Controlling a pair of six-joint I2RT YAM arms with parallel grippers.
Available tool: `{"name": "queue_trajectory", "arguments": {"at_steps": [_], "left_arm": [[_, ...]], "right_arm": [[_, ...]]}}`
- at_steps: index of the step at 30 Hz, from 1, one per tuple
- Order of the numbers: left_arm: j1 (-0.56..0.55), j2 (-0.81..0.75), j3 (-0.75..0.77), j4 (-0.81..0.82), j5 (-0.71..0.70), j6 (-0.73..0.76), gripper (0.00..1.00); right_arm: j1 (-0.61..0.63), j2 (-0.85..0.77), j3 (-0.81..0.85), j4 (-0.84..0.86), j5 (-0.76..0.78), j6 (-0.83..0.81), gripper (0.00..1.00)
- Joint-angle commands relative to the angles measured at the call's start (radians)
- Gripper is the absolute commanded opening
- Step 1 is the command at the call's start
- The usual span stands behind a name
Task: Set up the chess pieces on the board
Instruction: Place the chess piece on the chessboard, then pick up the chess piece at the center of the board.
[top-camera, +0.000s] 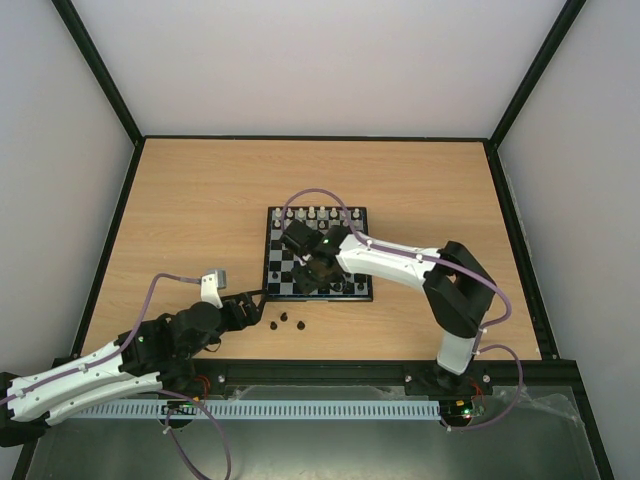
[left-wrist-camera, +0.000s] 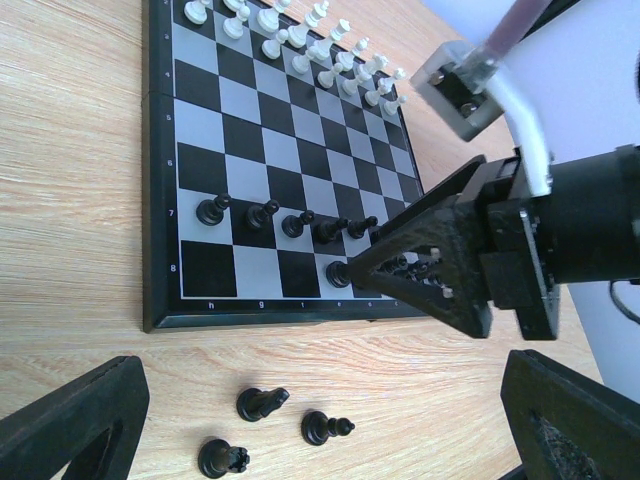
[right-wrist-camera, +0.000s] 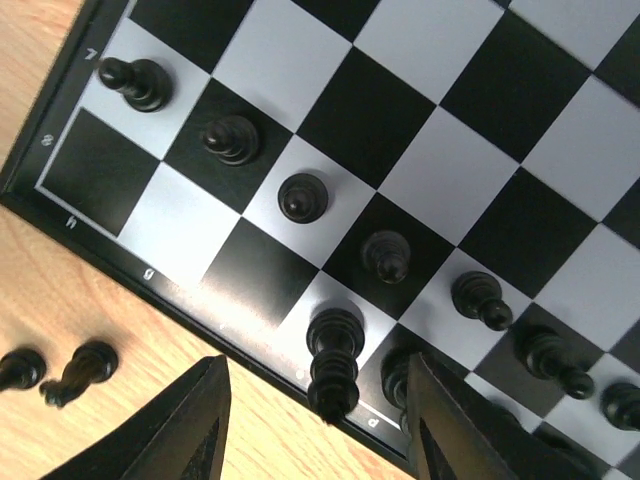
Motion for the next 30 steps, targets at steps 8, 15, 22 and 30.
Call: {"name": "queue_trajectory", "arguments": {"at_steps": [8, 15, 22, 30], "left_arm": [[0.006, 0.051, 0.012, 0.031, -0.019, 0.031, 0.99], [0.006, 0.122, 0.044, 0.068, -0.016, 0.077, 0.99], [0.007, 0.225, 0.101, 0.092, -0.025, 0.136, 1.0], [0.015, 0.305, 0.114, 0.12, -0.019, 0.164, 0.99]], "right_arm": [[-0.004, -0.219, -0.012, -0.099, 0.047, 0.006, 0.71], [-0.005, -0.399, -0.049, -0.11, 0.066, 0.028, 0.99], [-0.004, -0.577, -0.202, -0.085, 0.017, 0.082, 0.99], [-0.005, -0.749, -0.402, 0.025, -0.076, 0.167, 0.99]]}}
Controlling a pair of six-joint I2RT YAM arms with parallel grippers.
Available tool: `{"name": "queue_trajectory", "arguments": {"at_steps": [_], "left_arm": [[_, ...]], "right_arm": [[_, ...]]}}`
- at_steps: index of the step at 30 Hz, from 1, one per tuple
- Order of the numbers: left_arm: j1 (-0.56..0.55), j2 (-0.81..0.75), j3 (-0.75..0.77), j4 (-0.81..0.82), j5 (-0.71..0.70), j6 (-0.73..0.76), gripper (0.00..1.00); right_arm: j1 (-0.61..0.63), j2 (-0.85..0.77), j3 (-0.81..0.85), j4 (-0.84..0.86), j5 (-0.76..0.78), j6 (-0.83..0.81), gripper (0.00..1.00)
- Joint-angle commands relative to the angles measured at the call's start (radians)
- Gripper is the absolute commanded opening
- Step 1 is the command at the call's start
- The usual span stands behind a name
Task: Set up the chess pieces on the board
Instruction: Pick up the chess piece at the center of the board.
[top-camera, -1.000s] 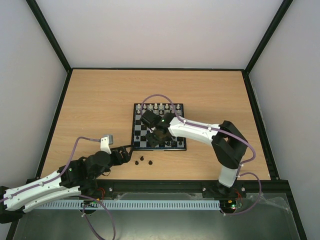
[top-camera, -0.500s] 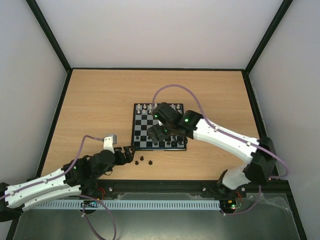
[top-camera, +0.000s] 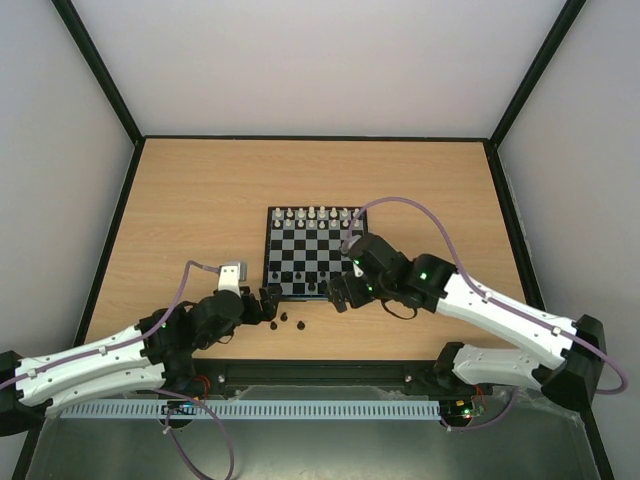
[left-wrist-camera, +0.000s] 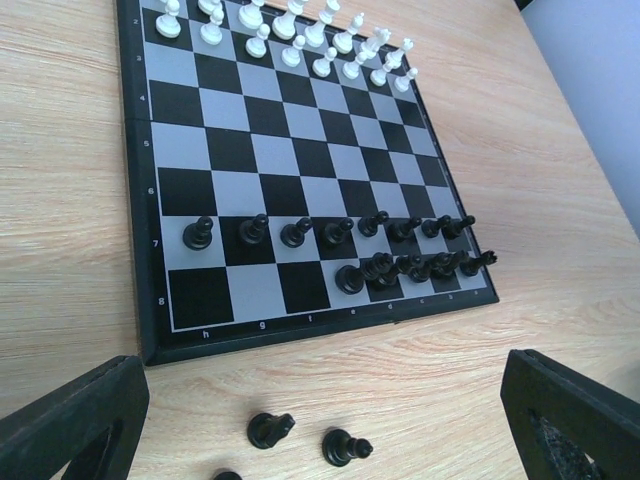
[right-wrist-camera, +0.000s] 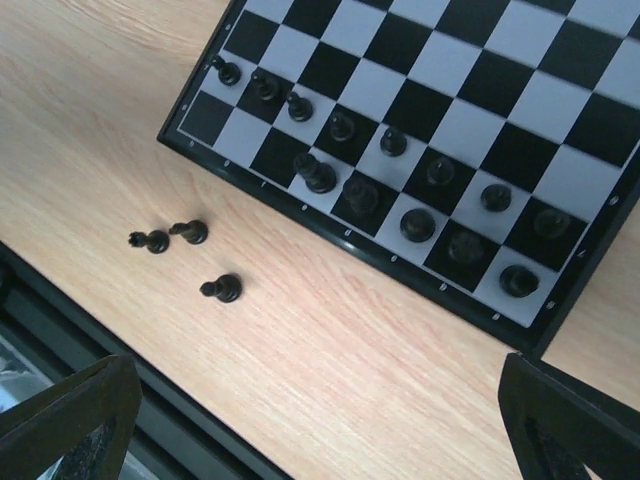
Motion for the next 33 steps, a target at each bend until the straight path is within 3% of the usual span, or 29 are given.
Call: {"name": "queue_trajectory", "arguments": {"at_steps": [1, 13, 20, 26, 33], "left_arm": [[0.013, 0.026, 0.01, 0.028, -0.014, 0.024, 1.0], [0.039, -0.022, -0.022, -0.002, 0.038, 0.012, 1.0], [0.045, -0.024, 0.001, -0.043, 0.112, 0.032, 1.0], [0.044, -0.114, -0.075, -0.006, 0.185, 0.054, 0.99], [0.043, -0.2, -0.121, 0.027, 0.276, 0.103, 0.99]], "right_arm": [[-0.004, -0.077, -0.1, 0.069, -0.077, 0.065, 0.99], [-0.005, -0.107, -0.178, 0.199, -0.068, 0.152, 0.99], [-0.004, -0.081, -0.146, 0.263, -0.206, 0.095, 0.99], [-0.004, -0.059, -0.167, 0.345, -0.25, 0.116, 0.98], [-0.005, -0.047, -0.105, 0.27, -0.241, 0.114, 0.99]]}}
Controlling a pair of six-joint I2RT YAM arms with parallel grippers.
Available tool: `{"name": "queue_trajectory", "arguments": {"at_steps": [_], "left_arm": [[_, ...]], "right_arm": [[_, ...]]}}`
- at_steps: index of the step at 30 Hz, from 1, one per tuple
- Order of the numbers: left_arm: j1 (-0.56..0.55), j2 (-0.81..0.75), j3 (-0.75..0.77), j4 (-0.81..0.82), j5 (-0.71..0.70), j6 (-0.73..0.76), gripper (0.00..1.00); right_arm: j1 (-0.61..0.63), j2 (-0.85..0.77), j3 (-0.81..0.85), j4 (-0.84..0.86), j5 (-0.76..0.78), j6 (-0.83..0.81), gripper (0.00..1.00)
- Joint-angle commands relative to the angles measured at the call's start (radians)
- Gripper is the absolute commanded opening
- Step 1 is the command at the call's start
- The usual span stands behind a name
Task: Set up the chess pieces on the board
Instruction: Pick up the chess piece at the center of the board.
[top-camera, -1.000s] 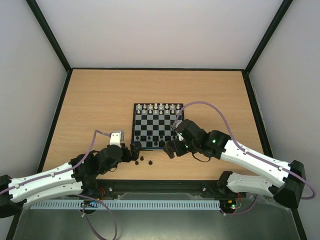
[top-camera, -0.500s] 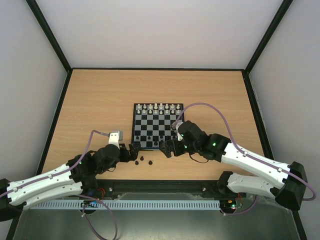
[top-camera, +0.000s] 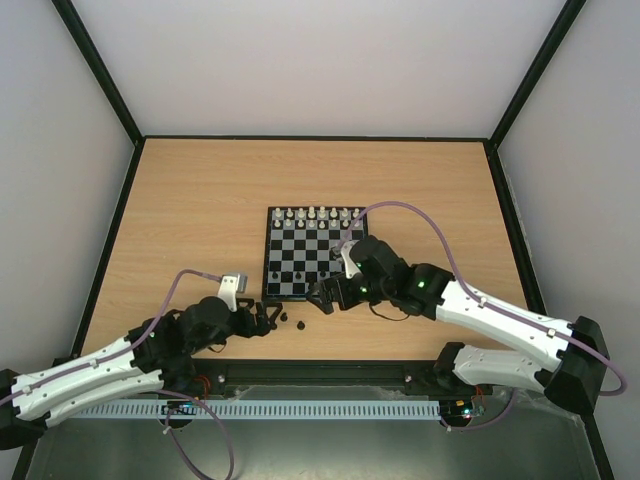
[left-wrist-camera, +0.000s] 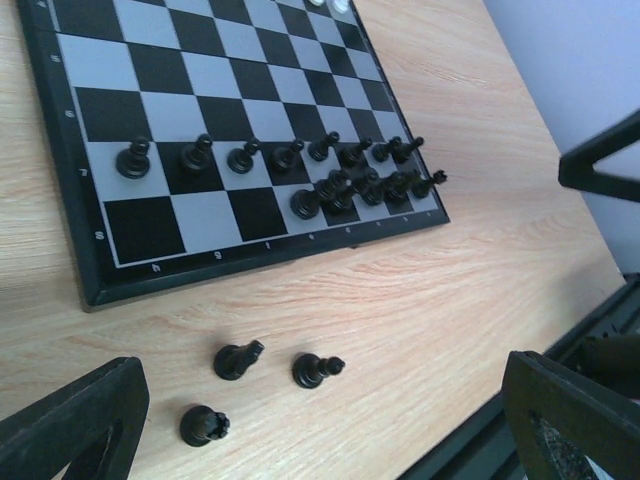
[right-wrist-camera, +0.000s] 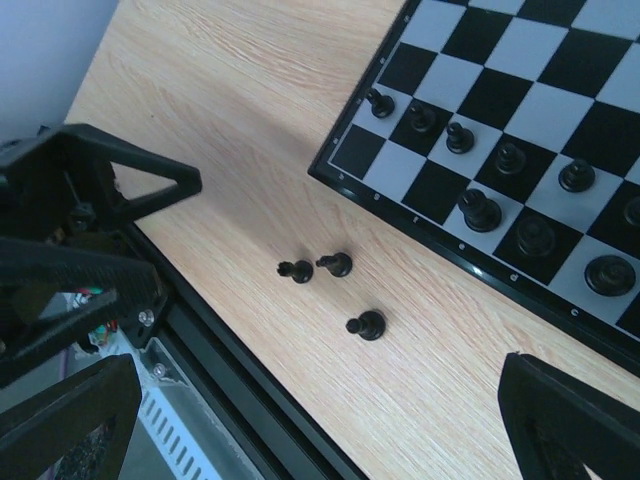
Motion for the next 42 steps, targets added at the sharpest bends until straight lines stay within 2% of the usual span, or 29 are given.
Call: {"name": "queue_trajectory", "arguments": {"at_steps": [1, 7, 15, 24, 30, 34, 37, 42], "left_arm": [[0.002, -0.053, -0.028, 0.04, 0.088, 0.056, 0.99], [0.0, -0.105, -0.032, 0.044, 0.081, 0.067, 0.99], [0.0, -0.149, -0.019, 0.0, 0.027, 0.018, 0.99], [0.0, -0.072, 0.046, -0.034, -0.054, -0.002, 1.0], [0.0, 0.033, 0.173, -0.108, -0.095, -0.039, 0.99], [0.0, 0.003, 0.104, -0.018, -0.093, -0.07, 1.0], [0.0, -0.009, 0.05, 0.044, -0.091, -0.083, 0.99], [0.0, 0.053, 0.094, 0.003, -0.124, -0.075, 1.0]], "right_arm": [[-0.005, 0.002, 0.054, -0.042, -0.022, 0.006, 0.99], [-0.005, -0.062, 0.017, -0.036, -0.043, 0.023, 0.98], [-0.004, -0.131, -0.045, -0.064, 0.051, 0.091, 0.99], [-0.004, -0.174, -0.145, -0.013, 0.066, 0.122, 0.99], [-0.004, -0.197, -0.214, 0.072, 0.054, 0.132, 0.98], [-0.004, -0.187, -0.23, 0.121, 0.011, 0.127, 0.98], [-0.005, -0.16, -0.191, 0.083, 0.015, 0.092, 0.99], [-0.004, -0.127, -0.147, 0.047, -0.003, 0.066, 0.99]]}}
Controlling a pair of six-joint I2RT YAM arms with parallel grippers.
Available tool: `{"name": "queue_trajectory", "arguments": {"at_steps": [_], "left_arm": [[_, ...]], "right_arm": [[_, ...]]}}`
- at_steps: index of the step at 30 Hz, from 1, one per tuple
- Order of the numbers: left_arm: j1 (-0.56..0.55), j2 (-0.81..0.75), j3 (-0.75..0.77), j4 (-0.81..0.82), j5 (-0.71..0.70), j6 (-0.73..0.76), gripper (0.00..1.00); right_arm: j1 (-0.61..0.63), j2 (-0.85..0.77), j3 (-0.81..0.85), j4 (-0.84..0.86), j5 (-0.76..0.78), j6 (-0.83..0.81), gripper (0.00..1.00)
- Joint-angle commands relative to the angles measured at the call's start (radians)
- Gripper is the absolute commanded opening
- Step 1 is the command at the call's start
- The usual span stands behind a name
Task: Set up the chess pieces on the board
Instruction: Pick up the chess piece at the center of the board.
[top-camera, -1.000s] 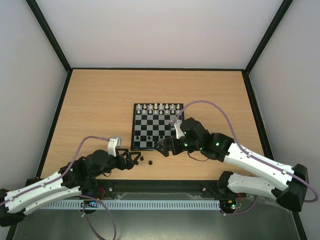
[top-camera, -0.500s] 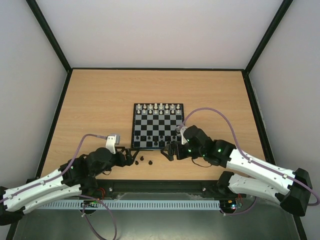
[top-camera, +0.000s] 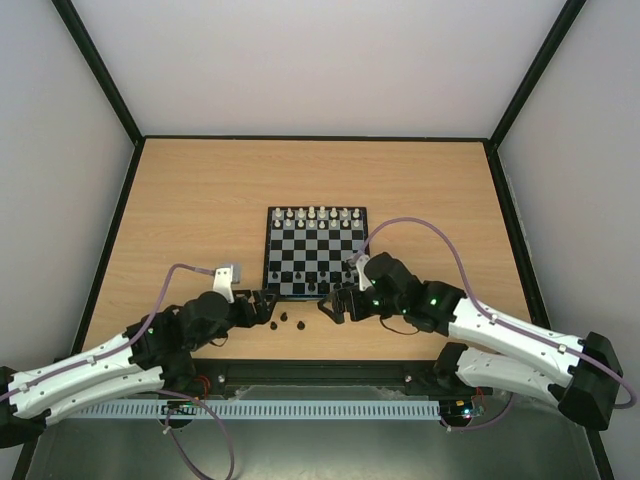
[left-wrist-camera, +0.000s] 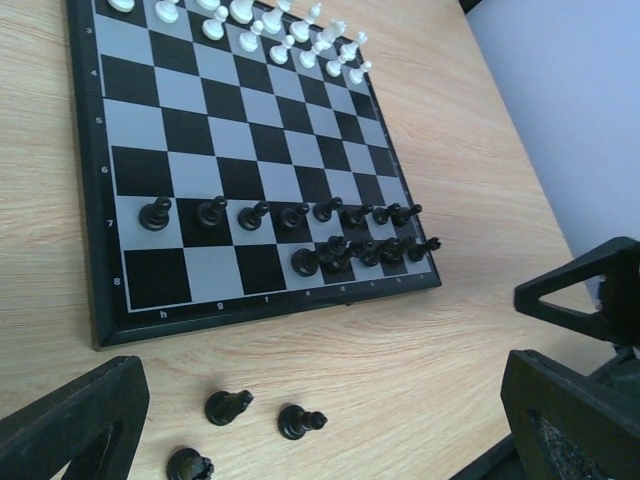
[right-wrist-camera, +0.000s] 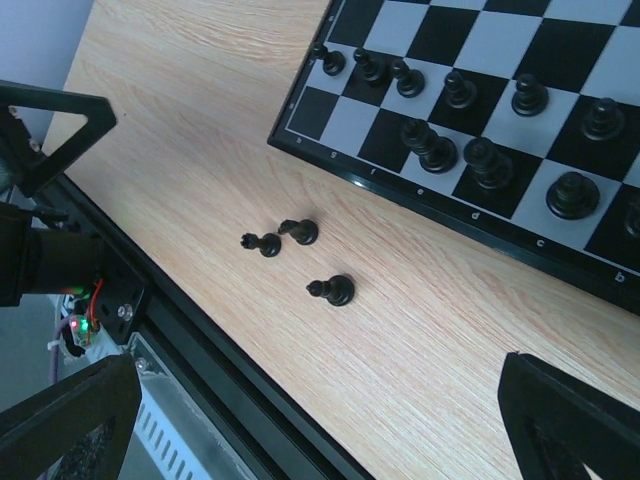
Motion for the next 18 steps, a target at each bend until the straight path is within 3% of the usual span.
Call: {"name": "queue_trajectory", "arguments": {"at_steps": [1, 7, 12, 18], "left_arm": [[0.0, 0.047, 0.04, -0.002, -0.05, -0.002, 1.0], [0.0, 0.088, 0.076, -0.013, -0.043, 0.004, 0.99], [0.0, 0.024, 0.03, -0.026, -0.026, -0.023, 0.99], [0.0, -0.027, 0.026, -0.056, -0.033, -0.008, 0.99]], "right_arm": [[-0.003, 0.027, 0.049, -0.018, -0.037, -0.03, 0.99], [-0.002, 0.072, 0.038, -0.004, -0.081, -0.03, 0.99], [0.012, 0.083, 0.078, -0.06, -0.087, -0.03, 0.99], [0.094, 0.152, 0.132, -0.16, 0.019, -0.029, 0.97]]}}
